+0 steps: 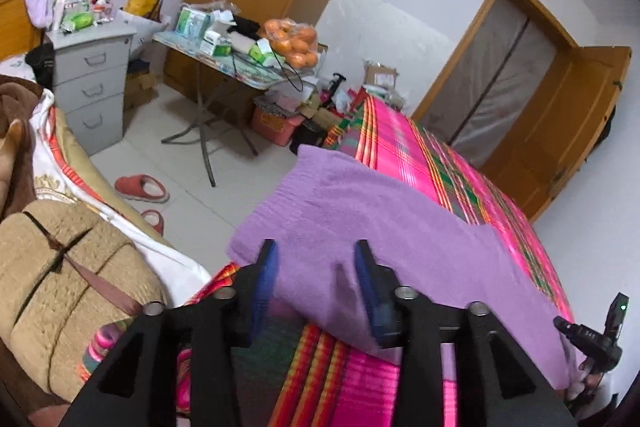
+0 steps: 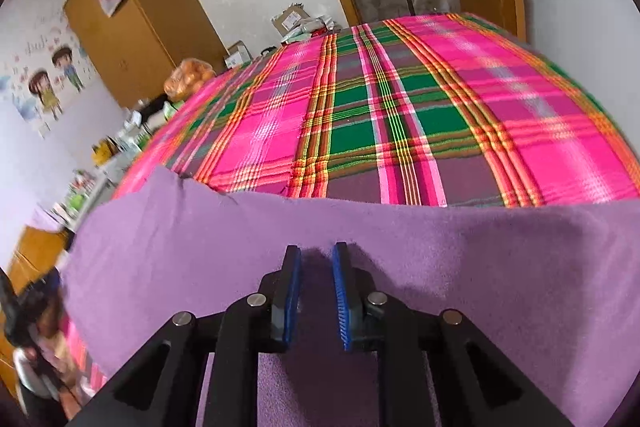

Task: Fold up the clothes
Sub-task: 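Grasp the ribbed lilac cuff with the left gripper and lift it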

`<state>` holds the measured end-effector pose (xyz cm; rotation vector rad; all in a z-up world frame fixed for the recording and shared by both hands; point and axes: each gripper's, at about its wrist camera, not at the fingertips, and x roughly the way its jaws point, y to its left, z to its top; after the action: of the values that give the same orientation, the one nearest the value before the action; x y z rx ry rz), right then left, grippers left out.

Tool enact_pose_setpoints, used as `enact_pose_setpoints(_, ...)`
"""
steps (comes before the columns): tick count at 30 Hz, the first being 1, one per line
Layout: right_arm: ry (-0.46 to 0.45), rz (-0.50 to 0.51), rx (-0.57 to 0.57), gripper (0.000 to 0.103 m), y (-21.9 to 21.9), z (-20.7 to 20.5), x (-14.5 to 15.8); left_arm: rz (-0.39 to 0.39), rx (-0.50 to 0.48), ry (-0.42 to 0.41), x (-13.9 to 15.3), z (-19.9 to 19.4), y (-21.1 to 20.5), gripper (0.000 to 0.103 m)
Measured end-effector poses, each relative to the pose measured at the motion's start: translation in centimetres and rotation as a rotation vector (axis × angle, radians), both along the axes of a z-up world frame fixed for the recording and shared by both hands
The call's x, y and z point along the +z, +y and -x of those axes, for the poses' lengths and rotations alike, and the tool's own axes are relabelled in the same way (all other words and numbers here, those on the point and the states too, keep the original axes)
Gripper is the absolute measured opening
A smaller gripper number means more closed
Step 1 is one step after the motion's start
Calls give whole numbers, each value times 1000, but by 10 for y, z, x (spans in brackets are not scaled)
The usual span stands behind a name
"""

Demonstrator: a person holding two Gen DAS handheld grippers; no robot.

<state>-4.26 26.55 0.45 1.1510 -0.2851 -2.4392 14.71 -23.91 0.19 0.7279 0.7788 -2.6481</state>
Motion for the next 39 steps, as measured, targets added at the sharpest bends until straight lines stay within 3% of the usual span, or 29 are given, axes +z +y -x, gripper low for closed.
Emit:
enact_pose_setpoints(3,2,-10,0,17,-1,1,0,-33,50,-5,-6,-6,-16,57)
enact_pose_setpoints(7,9,-36,0,17,-5,0,2,-238,20,25,-26,2,-34,59)
enact_pose_setpoints(10,10,-29,1,17,-4,0,1,-321,-13,11,-37,15,-38,59)
enact_pose_setpoints(18,16,-46,0,17,-6,-1,2,-300,10,-34,-40,36,-35,57)
enact_pose_setpoints(21,14,-41,0,17,-5,-1,2,-249,17,-69,-38,43,-29,53)
enact_pose_setpoints(26,14,-41,0,17,-5,-1,2,-29,61,-132,-18,51,-10,37)
enact_pose_setpoints(30,15,-43,-1,17,-5,-1,2,97,76,-168,-7,55,5,26)
enact_pose_setpoints(34,17,-50,-2,17,-6,-1,3,165,78,-177,1,58,14,23)
enact_pose_setpoints(39,19,-54,-3,17,-6,-2,3,191,68,-166,7,59,19,22)
